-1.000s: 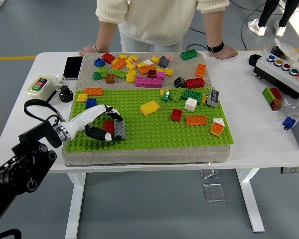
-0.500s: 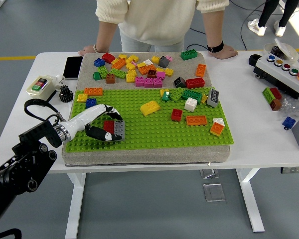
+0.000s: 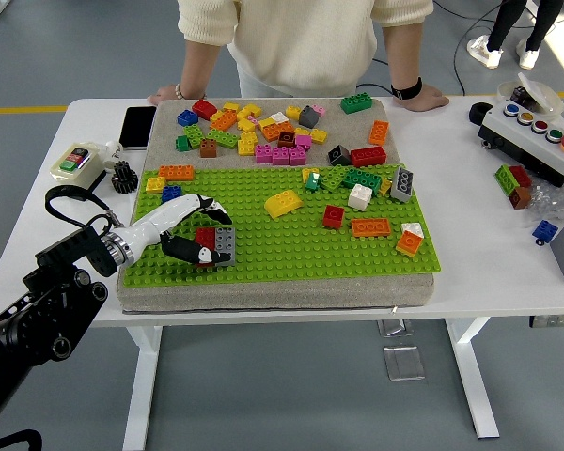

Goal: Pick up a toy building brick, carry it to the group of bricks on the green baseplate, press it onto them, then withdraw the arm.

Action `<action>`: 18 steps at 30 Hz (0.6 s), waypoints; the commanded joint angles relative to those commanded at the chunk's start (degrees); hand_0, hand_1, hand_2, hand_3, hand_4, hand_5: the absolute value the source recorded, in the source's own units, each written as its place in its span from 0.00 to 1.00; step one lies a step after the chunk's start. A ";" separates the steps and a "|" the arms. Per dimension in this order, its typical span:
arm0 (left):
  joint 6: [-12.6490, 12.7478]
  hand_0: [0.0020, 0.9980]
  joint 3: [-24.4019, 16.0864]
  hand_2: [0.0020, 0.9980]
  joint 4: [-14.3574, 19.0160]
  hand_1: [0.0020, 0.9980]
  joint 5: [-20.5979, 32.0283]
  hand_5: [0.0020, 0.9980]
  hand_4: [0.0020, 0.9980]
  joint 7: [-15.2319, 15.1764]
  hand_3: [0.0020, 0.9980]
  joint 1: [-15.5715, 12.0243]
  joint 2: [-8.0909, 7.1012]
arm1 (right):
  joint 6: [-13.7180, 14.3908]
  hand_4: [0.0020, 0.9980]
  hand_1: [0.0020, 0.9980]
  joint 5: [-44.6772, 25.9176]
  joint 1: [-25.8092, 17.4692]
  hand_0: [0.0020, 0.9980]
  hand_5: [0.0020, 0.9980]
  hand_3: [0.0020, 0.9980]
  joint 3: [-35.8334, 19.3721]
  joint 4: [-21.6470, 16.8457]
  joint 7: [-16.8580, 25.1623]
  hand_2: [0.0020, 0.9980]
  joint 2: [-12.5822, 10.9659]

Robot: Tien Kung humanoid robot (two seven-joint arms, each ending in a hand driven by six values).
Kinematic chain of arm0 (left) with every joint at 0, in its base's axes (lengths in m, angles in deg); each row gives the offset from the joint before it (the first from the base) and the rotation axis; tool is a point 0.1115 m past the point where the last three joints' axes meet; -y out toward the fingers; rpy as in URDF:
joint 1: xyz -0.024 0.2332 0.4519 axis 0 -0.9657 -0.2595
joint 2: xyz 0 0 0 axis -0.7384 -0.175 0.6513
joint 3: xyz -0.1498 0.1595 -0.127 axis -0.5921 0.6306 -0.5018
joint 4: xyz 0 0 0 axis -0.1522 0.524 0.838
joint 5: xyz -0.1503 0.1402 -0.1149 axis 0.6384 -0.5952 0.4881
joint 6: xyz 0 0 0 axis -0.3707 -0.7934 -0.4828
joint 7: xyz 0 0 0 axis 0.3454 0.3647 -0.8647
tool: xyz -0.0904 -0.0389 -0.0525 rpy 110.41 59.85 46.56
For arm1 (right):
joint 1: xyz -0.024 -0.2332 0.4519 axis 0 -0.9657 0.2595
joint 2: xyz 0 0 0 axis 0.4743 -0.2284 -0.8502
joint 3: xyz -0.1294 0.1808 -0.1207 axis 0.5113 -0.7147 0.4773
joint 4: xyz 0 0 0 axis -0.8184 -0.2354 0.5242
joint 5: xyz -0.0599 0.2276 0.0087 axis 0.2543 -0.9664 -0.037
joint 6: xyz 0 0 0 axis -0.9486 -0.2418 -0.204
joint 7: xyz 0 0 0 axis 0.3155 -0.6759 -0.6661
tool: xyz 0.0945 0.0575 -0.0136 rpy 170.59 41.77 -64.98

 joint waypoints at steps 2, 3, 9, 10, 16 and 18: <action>-0.03 0.79 -0.08 0.67 0.10 0.73 0.21 0.28 1.00 -0.13 0.62 0.02 -0.02 | 0.00 0.95 0.64 -0.04 0.00 0.72 0.49 0.61 0.03 0.00 0.04 0.68 0.00; -0.06 0.79 -0.16 0.67 0.25 0.73 0.42 0.28 1.00 -0.22 0.62 0.00 -0.03 | -0.02 0.95 0.64 -0.01 -0.04 0.72 0.49 0.61 0.03 0.00 0.05 0.68 0.01; -0.32 0.79 -0.60 0.67 1.39 0.73 1.13 0.28 1.00 -0.29 0.63 -0.15 -0.11 | -0.13 0.95 0.64 -0.01 -0.16 0.72 0.49 0.61 0.13 0.00 0.08 0.68 0.03; -0.42 0.79 -0.76 0.67 1.95 0.73 1.31 0.28 1.00 -0.25 0.63 -0.25 -0.19 | -0.13 0.95 0.64 0.00 -0.16 0.72 0.49 0.61 0.12 0.00 0.07 0.68 0.03; -1.09 0.79 -1.39 0.67 5.59 0.73 2.29 0.29 1.00 0.21 0.63 -0.98 -0.88 | -0.14 0.95 0.64 0.04 -0.21 0.73 0.49 0.61 0.06 0.00 0.05 0.68 -0.06; -1.32 0.80 -1.59 0.68 6.94 0.73 2.63 0.30 1.00 0.39 0.63 -1.35 -1.17 | -0.13 0.95 0.64 0.04 -0.21 0.73 0.49 0.61 0.07 0.00 0.06 0.68 -0.08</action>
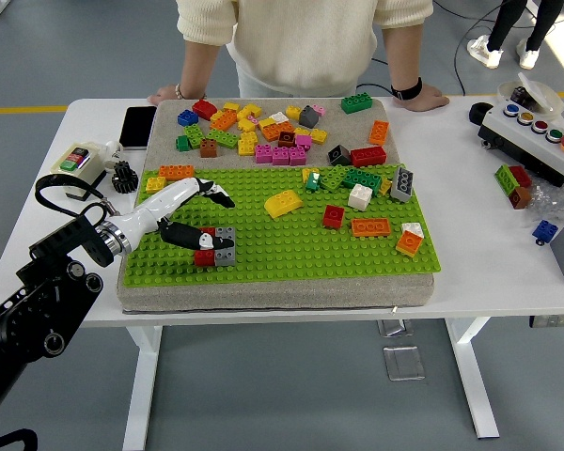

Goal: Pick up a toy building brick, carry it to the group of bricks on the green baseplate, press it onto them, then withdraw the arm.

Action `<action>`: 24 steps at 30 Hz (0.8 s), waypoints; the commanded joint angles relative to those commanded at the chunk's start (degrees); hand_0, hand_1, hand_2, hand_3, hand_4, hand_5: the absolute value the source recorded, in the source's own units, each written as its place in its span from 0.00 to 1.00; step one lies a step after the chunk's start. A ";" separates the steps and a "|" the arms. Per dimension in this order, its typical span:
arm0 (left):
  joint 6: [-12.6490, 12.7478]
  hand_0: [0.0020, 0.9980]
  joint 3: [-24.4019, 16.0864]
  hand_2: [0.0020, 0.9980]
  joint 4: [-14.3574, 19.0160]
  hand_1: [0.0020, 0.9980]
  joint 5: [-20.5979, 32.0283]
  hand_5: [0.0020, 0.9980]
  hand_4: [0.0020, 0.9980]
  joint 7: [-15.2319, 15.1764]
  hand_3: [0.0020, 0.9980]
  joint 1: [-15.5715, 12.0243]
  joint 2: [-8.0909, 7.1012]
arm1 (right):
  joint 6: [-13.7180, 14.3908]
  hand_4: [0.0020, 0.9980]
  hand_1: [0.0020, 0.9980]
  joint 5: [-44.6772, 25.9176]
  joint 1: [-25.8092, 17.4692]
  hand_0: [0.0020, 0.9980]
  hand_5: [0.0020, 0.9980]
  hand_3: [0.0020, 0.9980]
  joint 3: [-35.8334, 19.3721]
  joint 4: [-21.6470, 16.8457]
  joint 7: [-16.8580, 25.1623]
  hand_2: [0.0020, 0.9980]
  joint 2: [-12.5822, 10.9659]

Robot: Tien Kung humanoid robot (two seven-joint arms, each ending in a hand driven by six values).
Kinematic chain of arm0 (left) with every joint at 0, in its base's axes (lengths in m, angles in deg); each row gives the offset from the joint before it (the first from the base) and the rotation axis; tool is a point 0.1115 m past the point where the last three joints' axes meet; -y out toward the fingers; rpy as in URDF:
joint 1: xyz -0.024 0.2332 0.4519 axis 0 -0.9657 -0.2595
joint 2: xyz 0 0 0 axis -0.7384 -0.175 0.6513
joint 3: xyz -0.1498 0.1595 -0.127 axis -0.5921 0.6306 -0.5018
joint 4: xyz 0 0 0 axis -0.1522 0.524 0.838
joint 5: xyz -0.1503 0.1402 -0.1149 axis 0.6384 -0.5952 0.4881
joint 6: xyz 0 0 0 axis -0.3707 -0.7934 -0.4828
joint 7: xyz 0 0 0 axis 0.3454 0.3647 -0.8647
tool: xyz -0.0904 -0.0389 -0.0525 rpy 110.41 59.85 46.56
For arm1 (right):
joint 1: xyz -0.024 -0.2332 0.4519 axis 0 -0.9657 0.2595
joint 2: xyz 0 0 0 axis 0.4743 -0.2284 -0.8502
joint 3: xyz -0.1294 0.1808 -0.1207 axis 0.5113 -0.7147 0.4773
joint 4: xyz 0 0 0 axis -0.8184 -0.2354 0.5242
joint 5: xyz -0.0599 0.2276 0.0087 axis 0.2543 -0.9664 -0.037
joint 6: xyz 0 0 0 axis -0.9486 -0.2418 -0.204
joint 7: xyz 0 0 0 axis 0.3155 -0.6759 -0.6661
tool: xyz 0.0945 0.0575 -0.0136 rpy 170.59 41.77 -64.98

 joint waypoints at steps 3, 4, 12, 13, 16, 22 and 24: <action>-0.27 0.80 -0.14 0.68 1.80 0.73 0.06 0.30 1.00 0.16 0.63 -0.62 -0.44 | 0.04 0.95 0.64 -0.03 -0.01 0.73 0.49 0.61 0.01 0.00 0.04 0.68 -0.03; -0.55 0.80 -0.27 0.68 2.70 0.73 -0.08 0.30 1.00 0.31 0.63 -1.04 -0.63 | 0.03 0.95 0.64 0.04 -0.04 0.73 0.49 0.61 -0.04 0.00 0.00 0.68 -0.06; -1.55 0.93 0.22 0.78 5.32 0.82 -2.09 0.36 1.00 0.51 0.73 -3.43 -0.26 | 0.05 0.95 0.64 0.02 0.03 0.72 0.49 0.61 0.03 0.00 0.17 0.68 0.00; -1.66 0.93 0.29 0.78 5.77 0.82 -2.19 0.36 1.00 0.57 0.73 -3.81 -0.28 | 0.04 0.95 0.64 0.02 0.06 0.72 0.49 0.61 0.00 0.00 0.16 0.68 0.00; -2.05 0.93 0.32 0.78 8.63 0.82 -2.05 0.36 1.00 0.96 0.73 -5.73 -0.73 | -0.09 0.95 0.64 0.08 0.00 0.72 0.49 0.61 -0.18 0.00 0.05 0.68 -0.09; -1.85 0.99 0.06 0.84 12.36 0.89 -3.18 0.42 1.00 0.88 0.62 -8.27 -2.21 | -0.22 0.95 0.64 0.08 -0.08 0.72 0.49 0.61 -0.50 0.00 0.04 0.68 -0.35; -1.88 1.00 -0.10 0.87 12.27 0.92 -3.32 0.51 1.00 0.75 0.57 -8.61 -2.27 | -0.20 0.94 0.64 0.04 0.00 0.73 0.49 0.61 -0.46 0.00 0.16 0.68 -0.30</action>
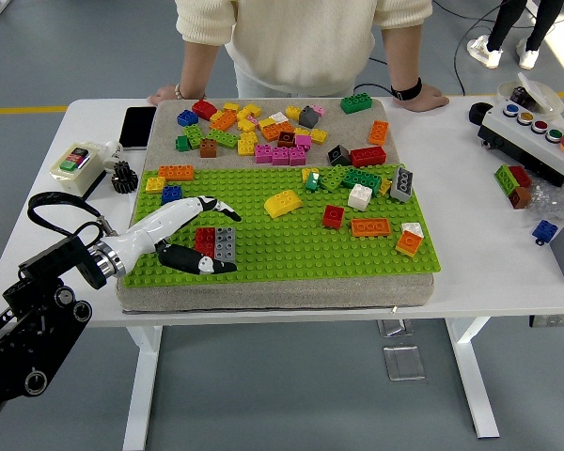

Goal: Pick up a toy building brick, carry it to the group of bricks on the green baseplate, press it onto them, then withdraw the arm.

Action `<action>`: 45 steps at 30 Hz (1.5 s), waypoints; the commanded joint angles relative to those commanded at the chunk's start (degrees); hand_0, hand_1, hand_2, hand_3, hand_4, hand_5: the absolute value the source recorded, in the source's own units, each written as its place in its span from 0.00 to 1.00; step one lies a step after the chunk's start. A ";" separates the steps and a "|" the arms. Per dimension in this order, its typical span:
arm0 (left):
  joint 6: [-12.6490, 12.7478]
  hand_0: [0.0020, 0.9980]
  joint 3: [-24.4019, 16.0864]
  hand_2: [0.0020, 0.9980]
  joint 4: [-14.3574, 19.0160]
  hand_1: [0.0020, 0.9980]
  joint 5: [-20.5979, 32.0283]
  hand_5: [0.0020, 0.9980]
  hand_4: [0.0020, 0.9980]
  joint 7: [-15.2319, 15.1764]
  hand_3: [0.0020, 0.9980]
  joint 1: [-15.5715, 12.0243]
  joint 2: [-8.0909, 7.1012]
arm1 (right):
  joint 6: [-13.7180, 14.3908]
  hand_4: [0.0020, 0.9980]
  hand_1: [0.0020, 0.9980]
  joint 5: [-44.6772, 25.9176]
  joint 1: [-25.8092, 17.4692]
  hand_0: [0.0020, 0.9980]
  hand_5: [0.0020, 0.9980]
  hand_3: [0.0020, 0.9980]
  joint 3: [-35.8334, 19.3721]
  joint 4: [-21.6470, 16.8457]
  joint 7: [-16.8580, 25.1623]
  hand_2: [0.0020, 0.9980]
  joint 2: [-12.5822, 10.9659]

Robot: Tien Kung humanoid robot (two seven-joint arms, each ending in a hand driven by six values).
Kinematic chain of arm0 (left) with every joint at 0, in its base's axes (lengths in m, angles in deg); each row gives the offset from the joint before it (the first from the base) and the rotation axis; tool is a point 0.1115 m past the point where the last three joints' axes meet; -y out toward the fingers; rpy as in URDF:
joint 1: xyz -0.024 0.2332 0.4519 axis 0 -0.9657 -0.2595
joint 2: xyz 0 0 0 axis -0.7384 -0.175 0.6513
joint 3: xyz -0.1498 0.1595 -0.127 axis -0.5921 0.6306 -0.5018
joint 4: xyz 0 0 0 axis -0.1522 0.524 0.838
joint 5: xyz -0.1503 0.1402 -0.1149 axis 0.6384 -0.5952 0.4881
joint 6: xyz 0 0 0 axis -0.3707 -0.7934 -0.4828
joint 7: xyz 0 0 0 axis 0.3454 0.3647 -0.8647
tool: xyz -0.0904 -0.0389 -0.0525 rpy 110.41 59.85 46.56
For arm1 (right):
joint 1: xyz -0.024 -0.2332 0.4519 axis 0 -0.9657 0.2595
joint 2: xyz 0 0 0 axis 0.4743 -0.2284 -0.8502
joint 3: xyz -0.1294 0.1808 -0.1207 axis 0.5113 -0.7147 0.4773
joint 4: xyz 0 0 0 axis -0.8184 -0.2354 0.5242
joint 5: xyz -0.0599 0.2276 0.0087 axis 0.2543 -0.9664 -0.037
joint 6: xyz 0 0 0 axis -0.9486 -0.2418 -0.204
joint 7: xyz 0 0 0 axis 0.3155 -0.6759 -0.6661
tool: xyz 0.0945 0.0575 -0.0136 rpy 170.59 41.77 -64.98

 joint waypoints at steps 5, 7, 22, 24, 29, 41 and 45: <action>-0.30 1.00 -0.78 0.87 1.47 0.92 -0.26 0.51 1.00 -0.24 0.57 -1.97 -0.68 | 0.20 0.94 0.64 -0.17 0.21 0.73 0.49 0.61 0.10 0.00 0.28 0.68 0.10; -0.38 1.00 -0.81 0.88 2.04 0.94 -0.58 0.57 1.00 -0.38 0.57 -2.43 -1.00 | 0.09 0.94 0.64 -0.10 0.13 0.72 0.49 0.61 -0.02 0.00 0.12 0.68 0.01; -2.23 1.00 0.35 0.94 4.27 1.00 -6.63 0.73 1.00 -1.69 0.60 -5.09 -2.28 | -0.05 0.94 0.64 -0.36 0.17 0.73 0.49 0.61 0.03 0.00 0.09 0.68 -0.16; -2.07 1.00 0.66 1.00 4.50 1.00 -7.23 0.78 1.00 -1.81 0.62 -5.23 -2.34 | -0.07 0.94 0.64 -0.35 0.18 0.73 0.49 0.61 0.00 0.00 0.04 0.68 -0.21; -1.64 1.00 0.96 1.00 4.50 1.00 -7.59 0.78 1.00 -1.92 0.62 -5.02 -2.02 | -0.03 0.94 0.64 -0.46 0.28 0.73 0.49 0.61 0.09 0.00 0.15 0.68 -0.12; 0.39 1.00 1.01 1.00 3.75 1.00 -9.22 0.79 1.00 -2.24 0.63 -4.96 -1.63 | 0.09 0.94 0.64 -0.58 0.14 0.73 0.49 0.61 0.38 0.00 0.11 0.68 -0.06; 1.51 1.00 1.13 1.00 3.22 1.00 -10.31 0.81 1.00 -2.42 0.63 -4.89 -1.46 | 0.18 0.94 0.64 -0.67 0.18 0.73 0.49 0.61 0.57 0.00 0.18 0.68 0.00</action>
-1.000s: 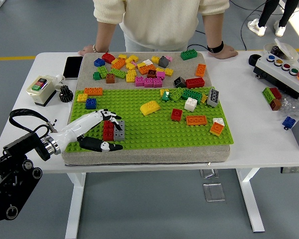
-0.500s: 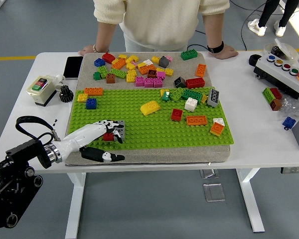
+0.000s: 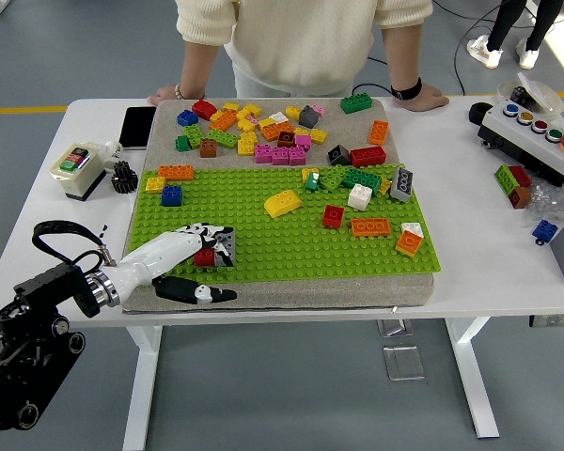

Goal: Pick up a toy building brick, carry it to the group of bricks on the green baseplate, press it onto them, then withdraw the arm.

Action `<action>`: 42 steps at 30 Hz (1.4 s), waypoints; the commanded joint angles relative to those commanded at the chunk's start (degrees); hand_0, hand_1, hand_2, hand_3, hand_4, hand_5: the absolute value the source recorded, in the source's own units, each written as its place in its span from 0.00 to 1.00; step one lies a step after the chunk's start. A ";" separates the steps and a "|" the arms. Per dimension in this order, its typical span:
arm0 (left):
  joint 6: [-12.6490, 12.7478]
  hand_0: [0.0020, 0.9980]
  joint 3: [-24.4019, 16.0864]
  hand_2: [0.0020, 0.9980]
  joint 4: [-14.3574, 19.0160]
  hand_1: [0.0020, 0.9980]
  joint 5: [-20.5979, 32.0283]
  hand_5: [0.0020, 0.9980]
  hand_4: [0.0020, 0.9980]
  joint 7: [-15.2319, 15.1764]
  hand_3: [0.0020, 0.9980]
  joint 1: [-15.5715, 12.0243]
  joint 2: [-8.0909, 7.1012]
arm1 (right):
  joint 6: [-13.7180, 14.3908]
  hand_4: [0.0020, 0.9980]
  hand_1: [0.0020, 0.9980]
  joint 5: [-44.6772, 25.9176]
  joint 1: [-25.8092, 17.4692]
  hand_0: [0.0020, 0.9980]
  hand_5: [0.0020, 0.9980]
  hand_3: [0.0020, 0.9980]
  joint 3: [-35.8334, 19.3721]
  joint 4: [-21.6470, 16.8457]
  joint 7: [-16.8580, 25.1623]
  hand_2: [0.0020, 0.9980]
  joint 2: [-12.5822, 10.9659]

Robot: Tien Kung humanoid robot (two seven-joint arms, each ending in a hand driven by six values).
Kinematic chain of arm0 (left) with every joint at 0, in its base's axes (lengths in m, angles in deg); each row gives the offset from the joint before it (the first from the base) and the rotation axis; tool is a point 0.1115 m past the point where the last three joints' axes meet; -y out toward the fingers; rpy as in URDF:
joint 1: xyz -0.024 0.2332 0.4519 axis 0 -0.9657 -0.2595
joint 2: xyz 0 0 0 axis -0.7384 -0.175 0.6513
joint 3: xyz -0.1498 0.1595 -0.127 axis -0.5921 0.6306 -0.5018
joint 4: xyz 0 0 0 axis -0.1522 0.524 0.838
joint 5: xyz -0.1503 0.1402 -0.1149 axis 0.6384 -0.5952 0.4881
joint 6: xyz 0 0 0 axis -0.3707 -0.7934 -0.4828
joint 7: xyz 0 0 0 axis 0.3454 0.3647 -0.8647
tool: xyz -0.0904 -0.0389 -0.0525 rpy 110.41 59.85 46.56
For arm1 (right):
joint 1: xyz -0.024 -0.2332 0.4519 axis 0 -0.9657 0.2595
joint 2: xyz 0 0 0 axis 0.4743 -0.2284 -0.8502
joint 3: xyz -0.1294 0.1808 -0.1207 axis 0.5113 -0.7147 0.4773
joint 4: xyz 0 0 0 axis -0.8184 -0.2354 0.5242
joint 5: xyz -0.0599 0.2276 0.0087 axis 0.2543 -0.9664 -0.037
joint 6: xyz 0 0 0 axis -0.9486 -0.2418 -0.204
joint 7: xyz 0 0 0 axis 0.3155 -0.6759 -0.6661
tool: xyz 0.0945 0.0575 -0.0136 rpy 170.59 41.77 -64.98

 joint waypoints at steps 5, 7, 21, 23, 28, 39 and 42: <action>2.11 1.00 -0.08 1.00 -0.06 1.00 1.14 0.80 1.00 -0.38 0.63 0.25 0.09 | -0.06 0.94 0.64 -0.04 -0.07 0.73 0.49 0.61 0.04 0.00 -0.15 0.68 0.00; 3.76 1.00 -0.07 1.00 -0.06 1.00 1.20 0.80 1.00 -0.82 0.63 0.53 0.18 | -0.08 0.94 0.64 -0.04 -0.07 0.73 0.49 0.61 0.07 0.00 -0.20 0.68 -0.01; 8.13 1.00 -1.82 1.00 -6.78 1.00 -0.33 0.21 1.00 -2.01 1.00 5.54 2.45 | 0.02 0.94 0.63 -0.23 -0.07 0.73 0.49 0.61 0.36 0.00 -0.42 0.68 0.02; 7.72 1.00 -2.14 1.00 -8.08 1.00 -1.27 0.21 1.00 -1.77 1.00 6.26 3.00 | 0.01 0.94 0.63 -0.31 -0.06 0.73 0.49 0.61 0.39 0.00 -0.47 0.68 0.03; 7.44 1.00 -2.60 1.00 -9.70 1.00 -1.90 0.17 1.00 -1.33 1.00 7.09 4.08 | 0.01 0.95 0.63 -0.43 0.00 0.73 0.49 0.61 0.38 0.00 -0.54 0.68 0.01; 8.52 1.00 -2.49 1.00 -10.89 1.00 -1.90 0.15 1.00 -0.49 1.00 7.39 5.69 | -0.07 0.95 0.63 -0.59 0.06 0.73 0.49 0.61 0.43 0.00 -0.35 0.68 0.02; 9.04 1.00 -2.39 1.00 -11.14 1.00 -1.90 0.15 1.00 -0.30 1.00 7.48 6.01 | -0.10 0.95 0.63 -0.70 0.01 0.73 0.49 0.61 0.45 0.00 -0.29 0.68 -0.01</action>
